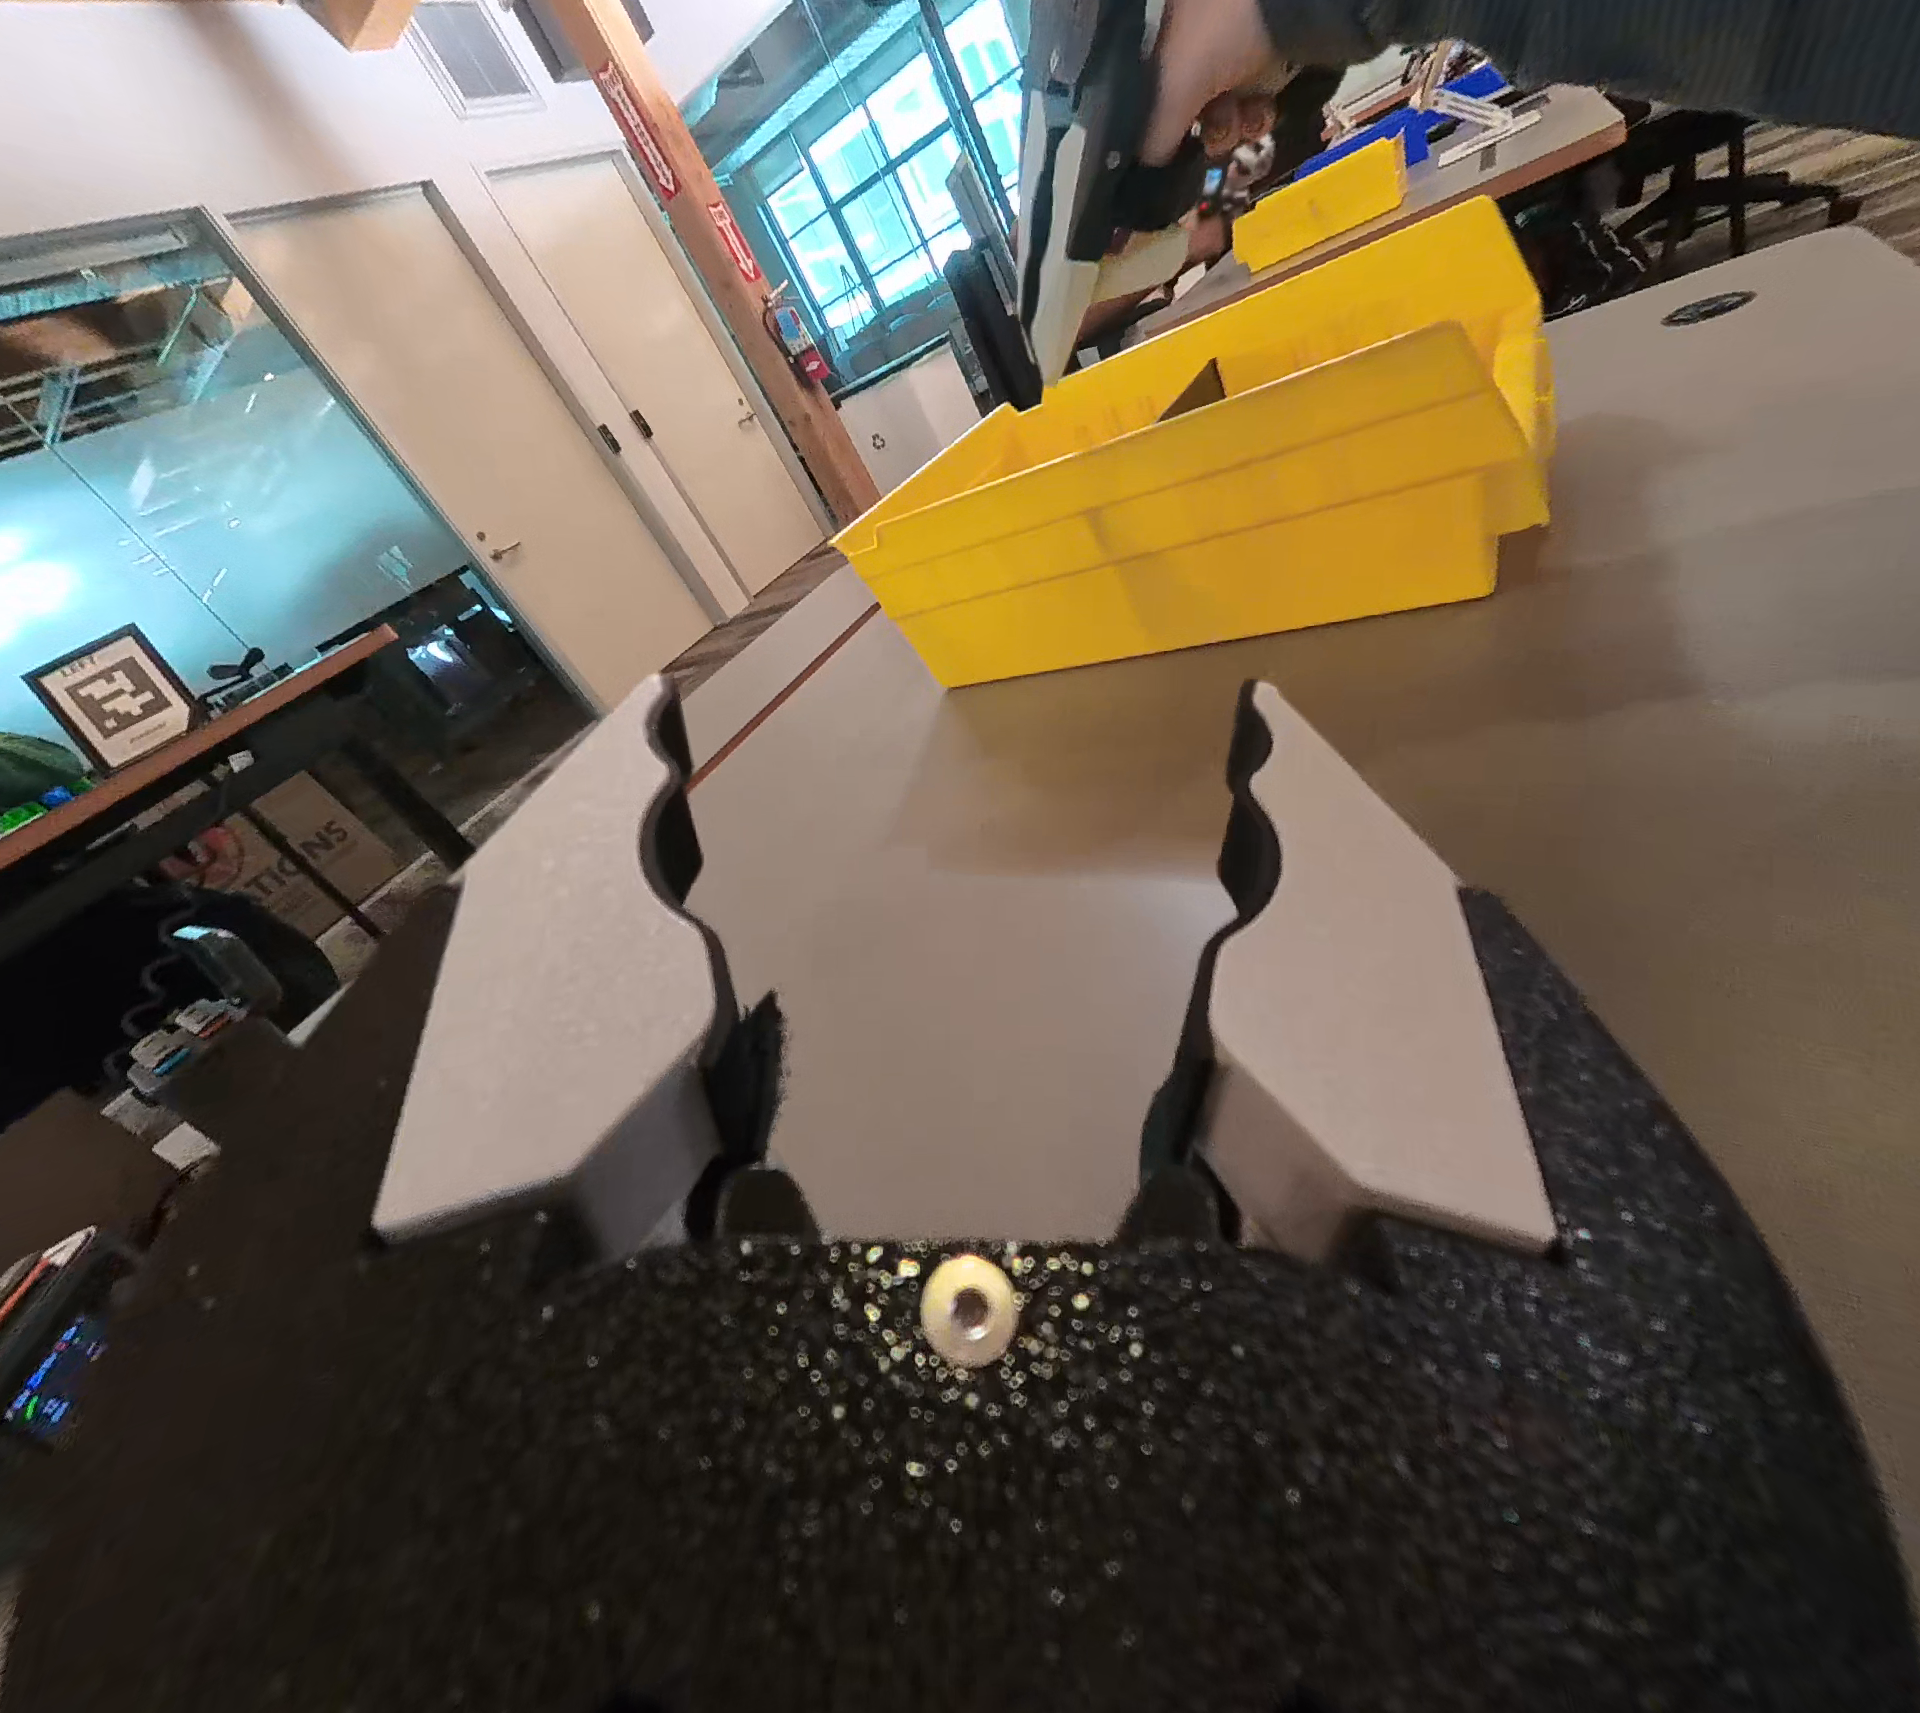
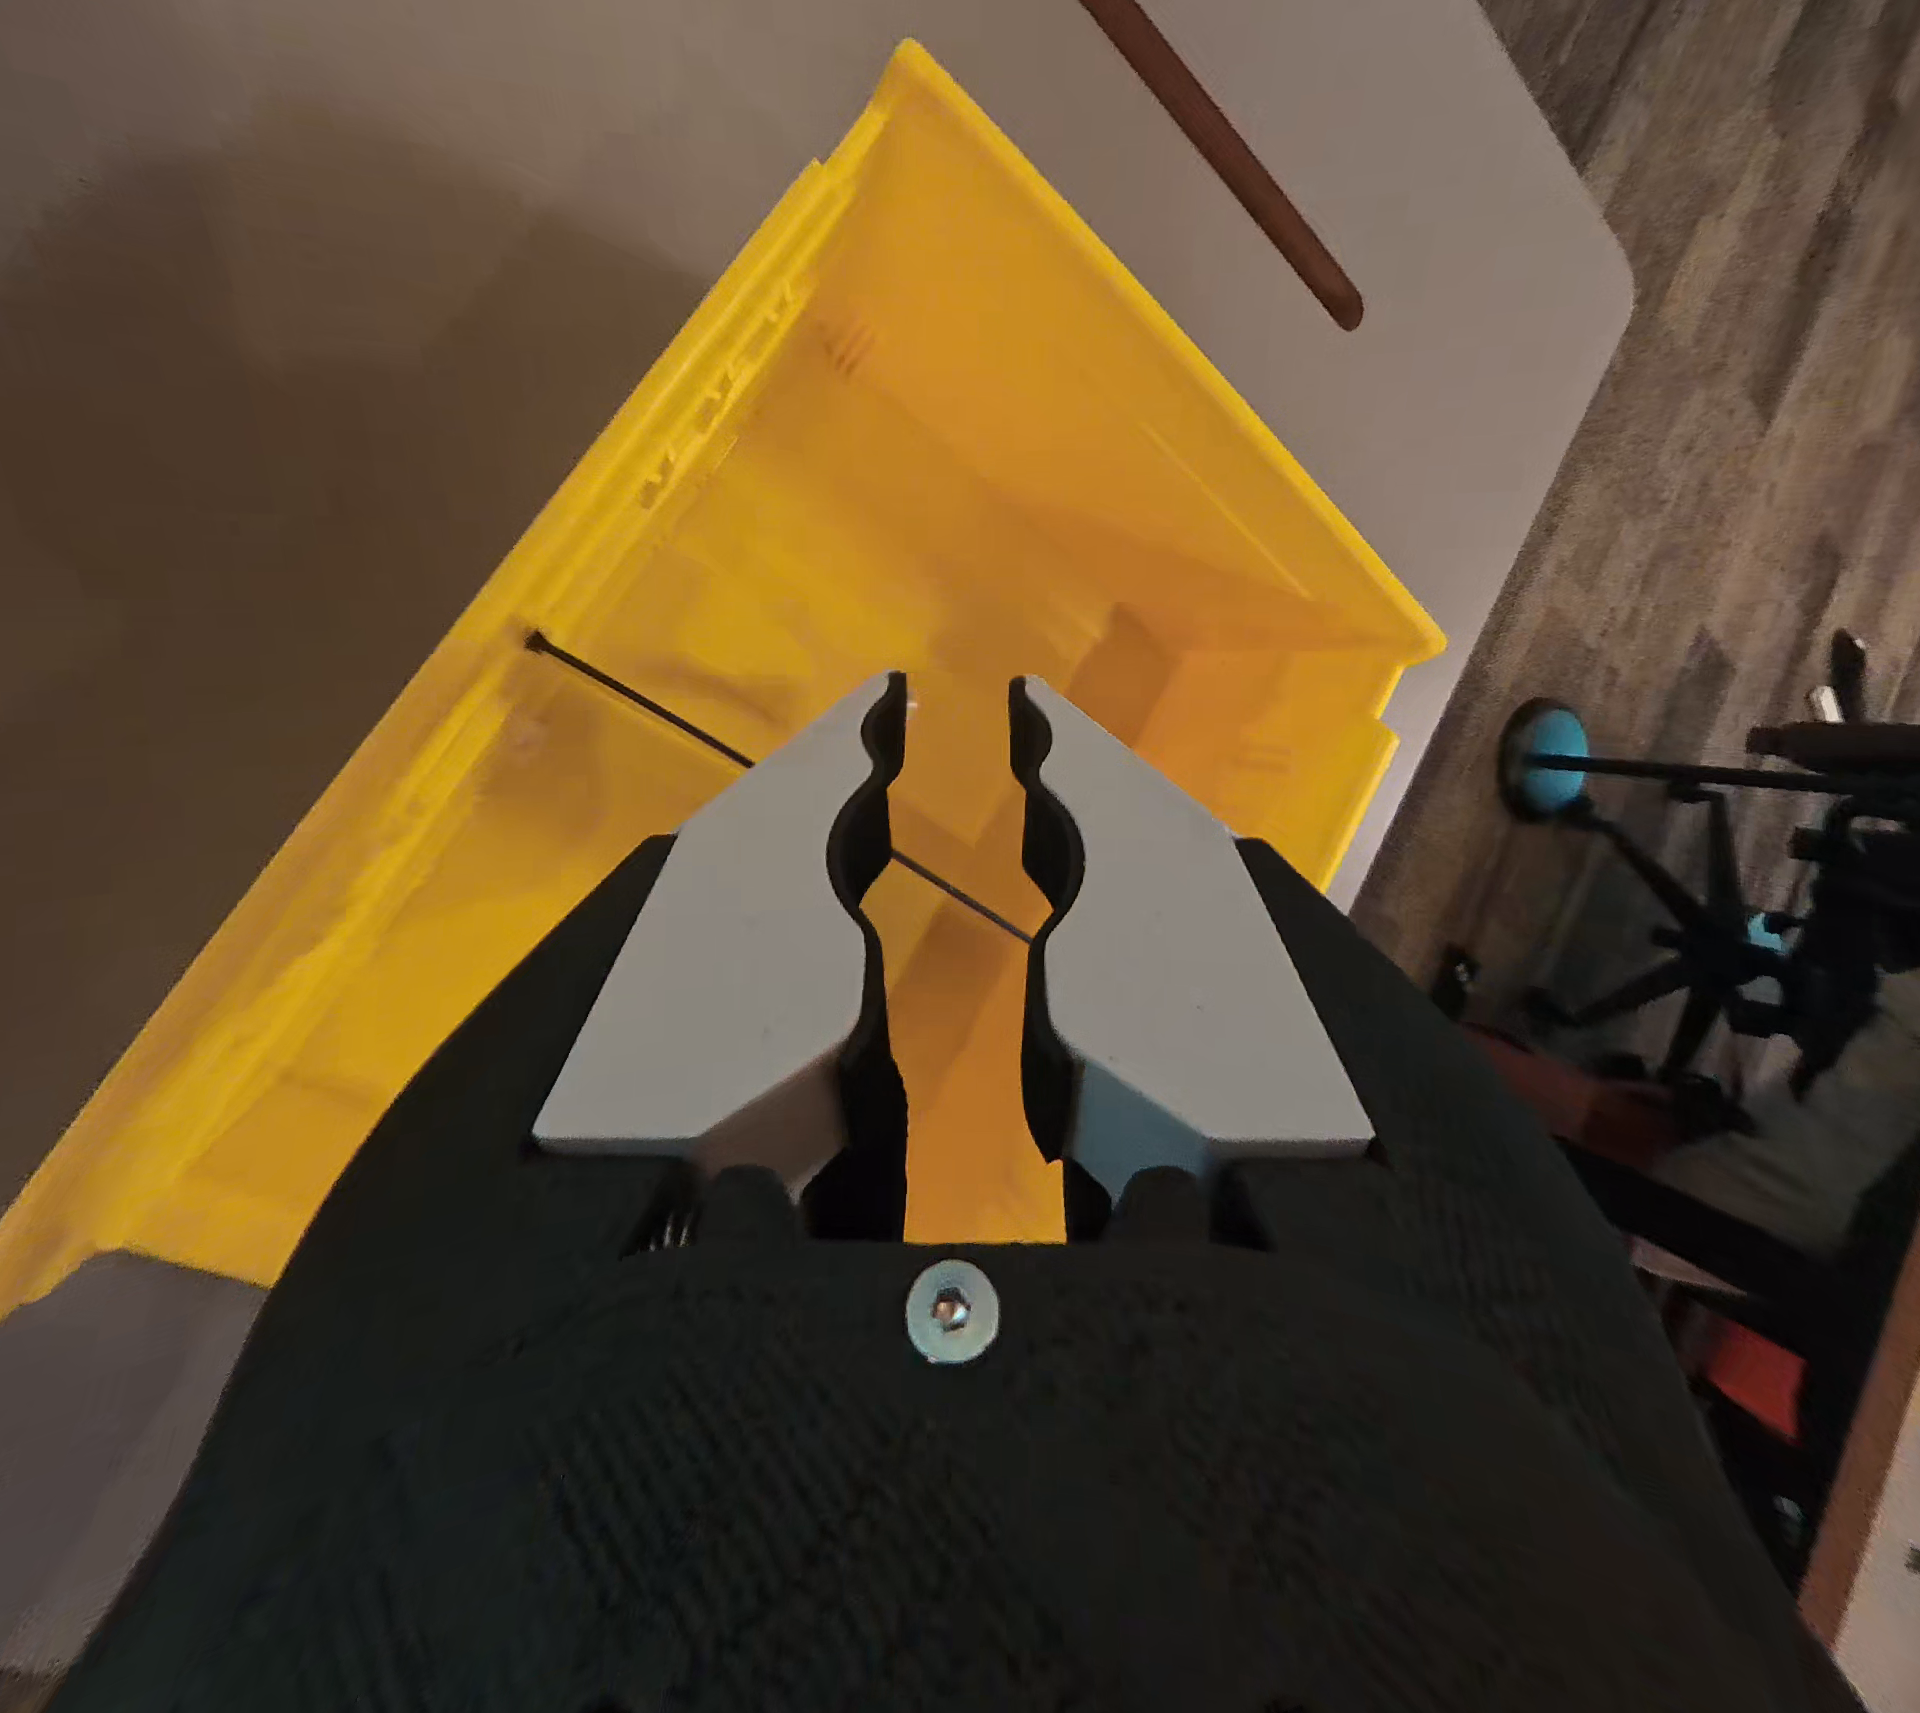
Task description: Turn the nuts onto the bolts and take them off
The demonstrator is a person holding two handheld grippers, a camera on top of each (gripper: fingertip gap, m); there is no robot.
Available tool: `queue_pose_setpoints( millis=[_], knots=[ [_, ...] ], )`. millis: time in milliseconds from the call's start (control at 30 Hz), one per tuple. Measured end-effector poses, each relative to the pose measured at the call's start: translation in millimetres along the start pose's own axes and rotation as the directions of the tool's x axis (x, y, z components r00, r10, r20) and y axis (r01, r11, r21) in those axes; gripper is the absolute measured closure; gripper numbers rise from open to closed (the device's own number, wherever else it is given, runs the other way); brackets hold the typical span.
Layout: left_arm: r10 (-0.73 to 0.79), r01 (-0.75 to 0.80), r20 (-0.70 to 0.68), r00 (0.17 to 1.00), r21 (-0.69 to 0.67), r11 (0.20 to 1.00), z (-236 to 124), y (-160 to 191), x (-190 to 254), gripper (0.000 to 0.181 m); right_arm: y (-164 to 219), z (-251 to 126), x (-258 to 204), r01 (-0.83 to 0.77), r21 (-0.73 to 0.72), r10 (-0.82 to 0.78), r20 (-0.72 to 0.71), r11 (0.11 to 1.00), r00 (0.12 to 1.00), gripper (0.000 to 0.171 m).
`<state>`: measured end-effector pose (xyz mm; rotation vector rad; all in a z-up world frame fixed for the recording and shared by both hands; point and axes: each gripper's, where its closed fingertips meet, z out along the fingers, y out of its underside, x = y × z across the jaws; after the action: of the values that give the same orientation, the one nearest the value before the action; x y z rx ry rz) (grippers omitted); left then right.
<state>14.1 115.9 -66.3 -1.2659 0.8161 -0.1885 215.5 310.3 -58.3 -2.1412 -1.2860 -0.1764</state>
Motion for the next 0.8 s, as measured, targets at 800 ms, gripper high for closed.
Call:
queue_pose_setpoints(
  millis=[800],
  knots=[
    [-0.083,0.090,0.186,0.979,-0.030,0.995,-13,13,-45,0.132,-156,-17,-207,0.202,0.922,0.033,-0.225,0.330,0.974,0.171]
  ],
)
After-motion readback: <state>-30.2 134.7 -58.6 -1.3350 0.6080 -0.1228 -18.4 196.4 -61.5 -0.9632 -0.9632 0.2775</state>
